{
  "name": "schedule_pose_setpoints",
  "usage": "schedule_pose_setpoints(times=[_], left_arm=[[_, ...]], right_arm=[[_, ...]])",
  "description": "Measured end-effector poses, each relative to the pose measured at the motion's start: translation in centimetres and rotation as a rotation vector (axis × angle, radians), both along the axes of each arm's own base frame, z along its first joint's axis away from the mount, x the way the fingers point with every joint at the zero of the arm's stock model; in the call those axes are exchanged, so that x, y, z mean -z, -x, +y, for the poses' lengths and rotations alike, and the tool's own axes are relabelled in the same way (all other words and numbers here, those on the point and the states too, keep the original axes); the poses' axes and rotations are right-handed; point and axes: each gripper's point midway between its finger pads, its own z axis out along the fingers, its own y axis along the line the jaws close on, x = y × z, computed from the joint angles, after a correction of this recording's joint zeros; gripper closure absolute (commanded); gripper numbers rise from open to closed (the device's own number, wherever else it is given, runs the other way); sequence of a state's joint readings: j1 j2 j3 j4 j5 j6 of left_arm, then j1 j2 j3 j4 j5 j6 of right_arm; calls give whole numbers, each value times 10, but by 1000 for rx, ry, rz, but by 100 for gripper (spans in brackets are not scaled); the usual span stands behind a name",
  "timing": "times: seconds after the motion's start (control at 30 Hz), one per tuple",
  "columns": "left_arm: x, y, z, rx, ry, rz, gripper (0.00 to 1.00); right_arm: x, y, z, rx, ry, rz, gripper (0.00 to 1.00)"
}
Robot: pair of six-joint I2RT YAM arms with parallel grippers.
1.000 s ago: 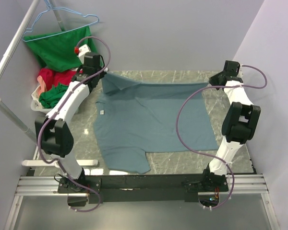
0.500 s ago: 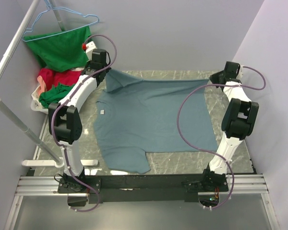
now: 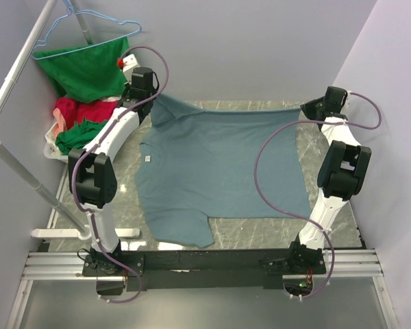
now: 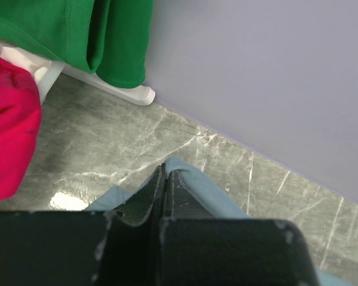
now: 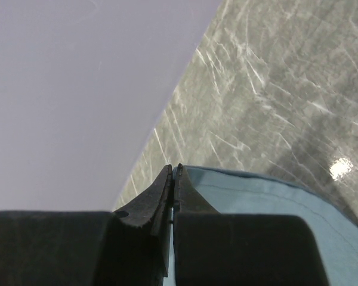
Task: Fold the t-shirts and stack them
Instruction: Fold the tshirt
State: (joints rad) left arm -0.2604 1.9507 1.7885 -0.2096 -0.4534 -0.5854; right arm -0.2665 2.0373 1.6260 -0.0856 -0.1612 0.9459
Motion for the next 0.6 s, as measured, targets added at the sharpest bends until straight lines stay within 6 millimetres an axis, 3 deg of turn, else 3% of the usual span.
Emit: schedule_pose_setpoints(times=[0.1, 0.23, 0.33, 0.43, 0.6], left_arm=[[-6, 8, -2, 7, 1, 1, 99], [-11, 32, -3, 19, 2, 29, 99], [-15, 50, -5, 30, 14, 46, 99], [-15, 71, -7, 38, 23, 71, 99], [11, 107, -10, 47, 32, 148, 99]], right_arm=[[14, 7, 3, -6, -9, 18, 100], [41, 32, 10, -10, -32, 93, 100], [47, 50, 13, -11, -38, 122, 100], [38, 71, 16, -14, -27, 125, 100], [13, 95, 20, -20, 10, 87, 100]])
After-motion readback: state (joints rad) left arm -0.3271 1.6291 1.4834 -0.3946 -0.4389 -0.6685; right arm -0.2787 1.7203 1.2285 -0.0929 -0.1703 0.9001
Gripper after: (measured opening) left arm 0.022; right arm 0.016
